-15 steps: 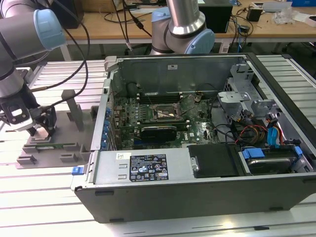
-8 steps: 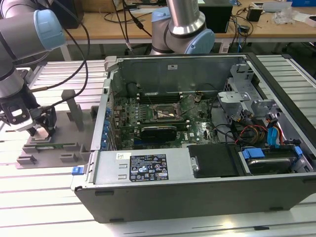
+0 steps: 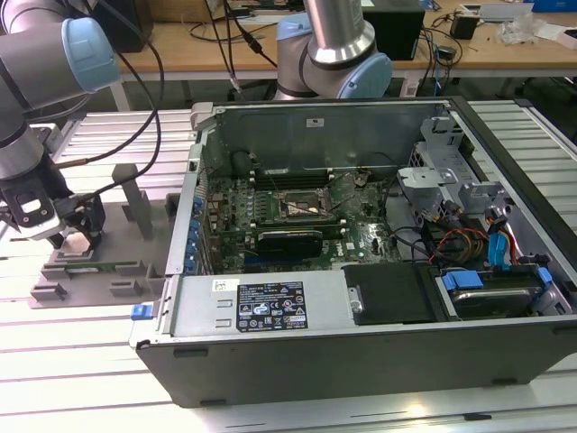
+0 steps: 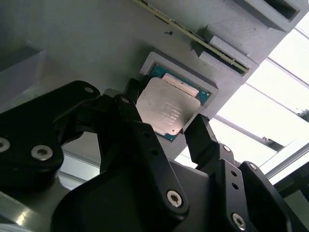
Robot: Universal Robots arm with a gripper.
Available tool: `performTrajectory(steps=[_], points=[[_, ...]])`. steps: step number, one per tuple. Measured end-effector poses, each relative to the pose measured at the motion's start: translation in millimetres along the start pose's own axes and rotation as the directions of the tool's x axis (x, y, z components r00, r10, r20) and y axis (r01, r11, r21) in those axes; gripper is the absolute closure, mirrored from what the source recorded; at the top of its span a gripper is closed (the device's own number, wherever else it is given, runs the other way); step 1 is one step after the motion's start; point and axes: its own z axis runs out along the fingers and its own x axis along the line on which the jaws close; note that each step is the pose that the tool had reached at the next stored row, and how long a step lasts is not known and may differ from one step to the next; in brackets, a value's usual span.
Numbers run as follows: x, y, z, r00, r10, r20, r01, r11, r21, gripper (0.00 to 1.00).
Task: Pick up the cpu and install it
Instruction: 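Pick up the cpu and move it towards the insertion slot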
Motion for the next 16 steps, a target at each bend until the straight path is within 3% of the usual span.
performTrajectory(steps=[5,10,15,16], points=[[0.0,0.0,-0.4,1.0,0.0,0.0,0.0,1.0,0.0001,0.35],[-0.2,0.3,-0.6,1.0,0.001,-0.0006,-0.001,0.9999,0.0137,0.35],[-0.3,0.5,-1.1,1.0,0.001,-0.0011,-0.001,0.9999,0.0137,0.35],[-0.3,0.4,0.0,1.0,0.001,-0.0012,-0.001,0.9999,-0.0107,0.35]])
